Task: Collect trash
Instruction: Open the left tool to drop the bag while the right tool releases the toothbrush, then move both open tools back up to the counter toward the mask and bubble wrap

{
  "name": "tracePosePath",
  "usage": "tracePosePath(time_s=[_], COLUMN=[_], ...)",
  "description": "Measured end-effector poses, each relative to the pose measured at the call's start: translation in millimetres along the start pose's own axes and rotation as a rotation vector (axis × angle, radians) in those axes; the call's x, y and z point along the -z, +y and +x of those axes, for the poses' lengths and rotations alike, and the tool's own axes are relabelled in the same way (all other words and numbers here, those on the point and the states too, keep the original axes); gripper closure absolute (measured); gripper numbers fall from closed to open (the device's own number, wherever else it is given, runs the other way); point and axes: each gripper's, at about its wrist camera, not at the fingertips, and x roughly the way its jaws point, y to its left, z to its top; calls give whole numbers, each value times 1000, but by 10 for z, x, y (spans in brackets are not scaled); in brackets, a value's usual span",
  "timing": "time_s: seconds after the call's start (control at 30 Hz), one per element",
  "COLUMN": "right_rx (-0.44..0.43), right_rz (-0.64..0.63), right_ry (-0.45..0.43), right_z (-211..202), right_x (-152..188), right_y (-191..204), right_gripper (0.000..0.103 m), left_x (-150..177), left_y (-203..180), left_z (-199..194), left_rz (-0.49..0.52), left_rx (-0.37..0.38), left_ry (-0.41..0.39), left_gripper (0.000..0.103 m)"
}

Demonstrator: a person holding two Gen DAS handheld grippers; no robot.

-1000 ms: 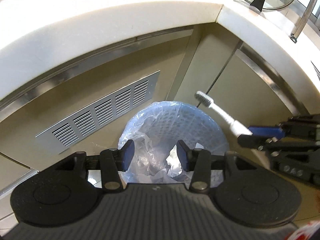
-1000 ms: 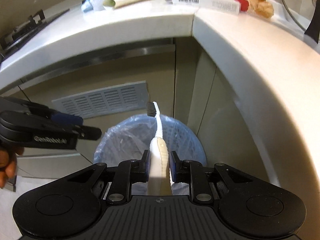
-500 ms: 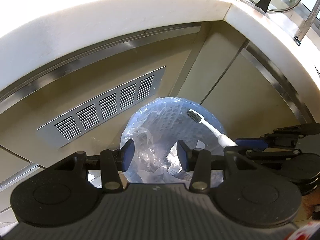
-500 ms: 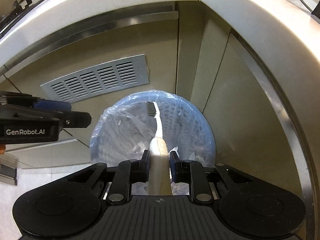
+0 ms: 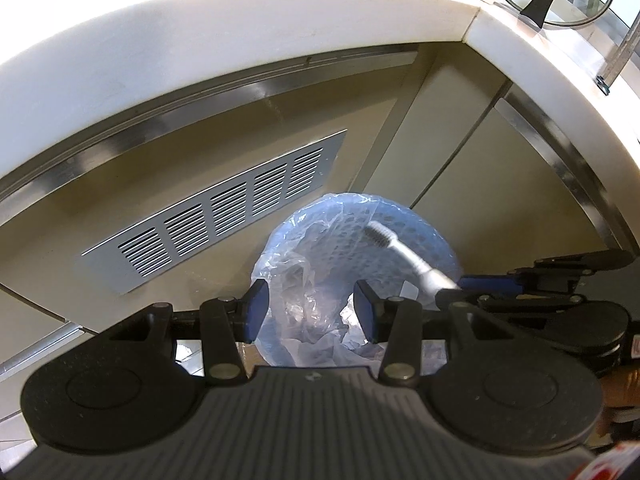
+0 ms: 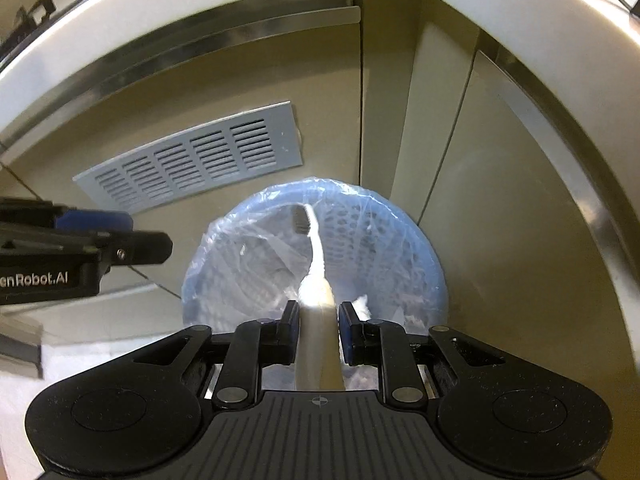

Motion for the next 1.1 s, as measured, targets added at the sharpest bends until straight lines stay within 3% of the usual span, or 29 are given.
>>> tracePosePath(time_s=[0.3,0.53,1.1], right_rx=[26,36,38], right_rz=[-2,-10,15], right_ry=[15,-14,-203], right_z=[44,-169,-1078], right_x=[27,4,-337], right_y=[12,89,185], right_gripper=[64,61,52], left_x=[14,-29,-385], left_y=[36,-1,-205], left_z=[-18,-202,-864], left_rz=[-3,3,41], left_rx=[-1,5,35], left_ry=[1,-25,-143], left_gripper=[61,61,61])
